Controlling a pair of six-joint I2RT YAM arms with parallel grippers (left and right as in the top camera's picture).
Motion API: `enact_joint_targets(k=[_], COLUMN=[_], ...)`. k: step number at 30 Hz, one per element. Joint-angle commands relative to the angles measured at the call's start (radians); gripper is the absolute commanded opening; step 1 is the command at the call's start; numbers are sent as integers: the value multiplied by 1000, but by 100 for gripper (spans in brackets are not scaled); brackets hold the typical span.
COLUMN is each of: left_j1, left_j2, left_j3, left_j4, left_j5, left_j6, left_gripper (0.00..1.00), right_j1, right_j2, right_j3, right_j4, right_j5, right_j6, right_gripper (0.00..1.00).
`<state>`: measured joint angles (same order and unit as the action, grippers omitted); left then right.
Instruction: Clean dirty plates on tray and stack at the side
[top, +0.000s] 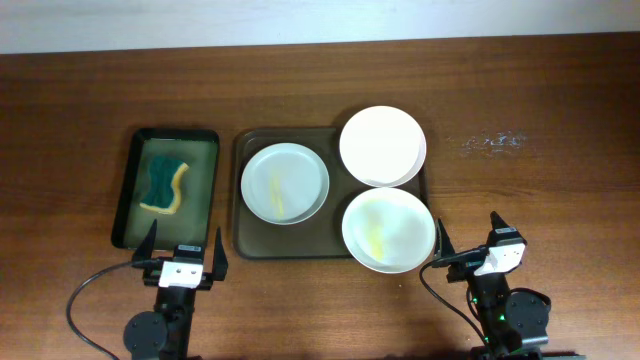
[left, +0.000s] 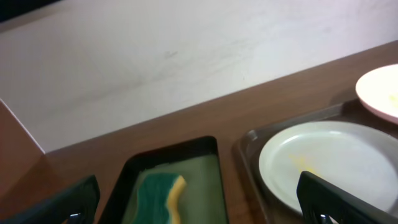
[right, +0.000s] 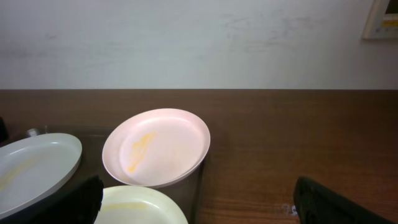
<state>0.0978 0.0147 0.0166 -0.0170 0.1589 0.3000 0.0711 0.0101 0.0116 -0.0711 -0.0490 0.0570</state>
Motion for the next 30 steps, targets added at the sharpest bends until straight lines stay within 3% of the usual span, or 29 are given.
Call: enact_joint_targets(k=[1,10,17,24,30], left_j1=[3,3,3,3,3], left_j2=[-9,50,353,770,1073], left_j3=[-6,88,384,773,1116], left_j4=[18,15,-108,-386,-720], left_j5=[49,109,126,246,247], left_j6=[8,-77,-78,-79,-79], left_gripper=[99,99,99,99,100], right_j1=[7,7,7,7,7], right_j2=[-5,-2,91,452,777], right_j3=[-6,73,271,597,917], right_j4=[-1,28,-105,-266,-549], right_j5=[5,-49,-70,-176,-241], right_j6=[6,6,6,6,6], right_gripper=[98,98,98,99,98])
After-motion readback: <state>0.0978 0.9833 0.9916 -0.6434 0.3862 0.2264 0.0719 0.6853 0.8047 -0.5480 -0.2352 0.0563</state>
